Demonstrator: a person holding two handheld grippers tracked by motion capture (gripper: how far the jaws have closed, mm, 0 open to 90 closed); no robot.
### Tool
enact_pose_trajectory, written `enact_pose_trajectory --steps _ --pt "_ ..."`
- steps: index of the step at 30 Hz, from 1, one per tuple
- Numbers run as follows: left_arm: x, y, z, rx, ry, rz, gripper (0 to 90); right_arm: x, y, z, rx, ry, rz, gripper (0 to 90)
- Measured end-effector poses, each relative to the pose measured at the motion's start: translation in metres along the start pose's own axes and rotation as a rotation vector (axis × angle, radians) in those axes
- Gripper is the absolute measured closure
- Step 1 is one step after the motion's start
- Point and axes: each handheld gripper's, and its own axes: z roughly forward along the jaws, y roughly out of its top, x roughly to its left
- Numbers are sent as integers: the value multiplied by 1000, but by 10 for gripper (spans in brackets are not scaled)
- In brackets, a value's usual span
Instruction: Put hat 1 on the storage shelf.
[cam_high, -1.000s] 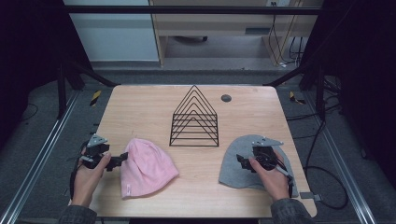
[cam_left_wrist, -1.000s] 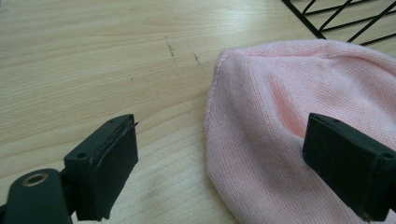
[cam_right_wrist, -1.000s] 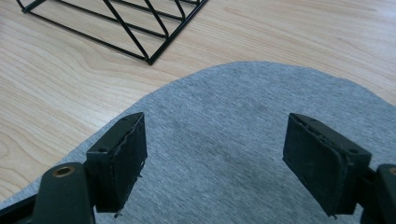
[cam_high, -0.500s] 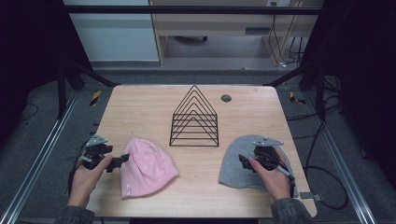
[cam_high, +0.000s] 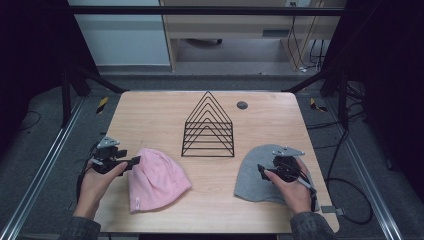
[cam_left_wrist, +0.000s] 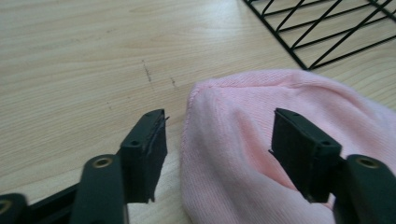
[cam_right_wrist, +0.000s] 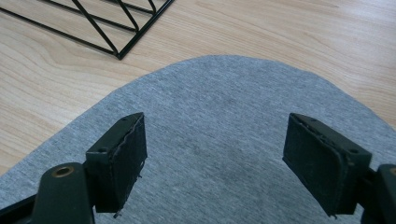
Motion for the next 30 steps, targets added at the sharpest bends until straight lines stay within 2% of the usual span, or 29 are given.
enact_pose_trajectory --steps 3,8,10,11,14,15,17,19,20,22,25,30 --pt "2 -4 7 30 13 6 424 1 -1 -1 2 1 0 222" --pt "5 -7 11 51 -17 4 502 5 -2 -1 13 15 -23 222" --pt "3 -7 15 58 -24 9 528 5 -2 1 18 23 -19 222" --pt "0 -7 19 83 -27 29 535 4 -1 1 16 24 -17 222" --pt "-1 -8 20 99 -26 39 670 4 -1 0 16 22 -12 221" --pt "-1 -9 18 100 -26 39 670 4 -1 0 16 22 -12 221" --pt "1 -8 15 89 -39 33 779 5 -1 -1 14 20 -20 222" --pt "4 -8 10 72 -46 23 819 6 0 -2 11 20 -24 223" --pt "5 -7 2 40 -69 6 830 7 -1 -3 9 17 -29 223" --pt "5 -4 -7 13 -84 13 834 7 -1 -4 8 16 -29 223" --pt "3 0 -14 -15 -84 22 836 6 -1 -5 -1 17 -24 225" --pt "-8 9 -25 -70 -84 64 838 4 0 -5 -4 19 -27 228"
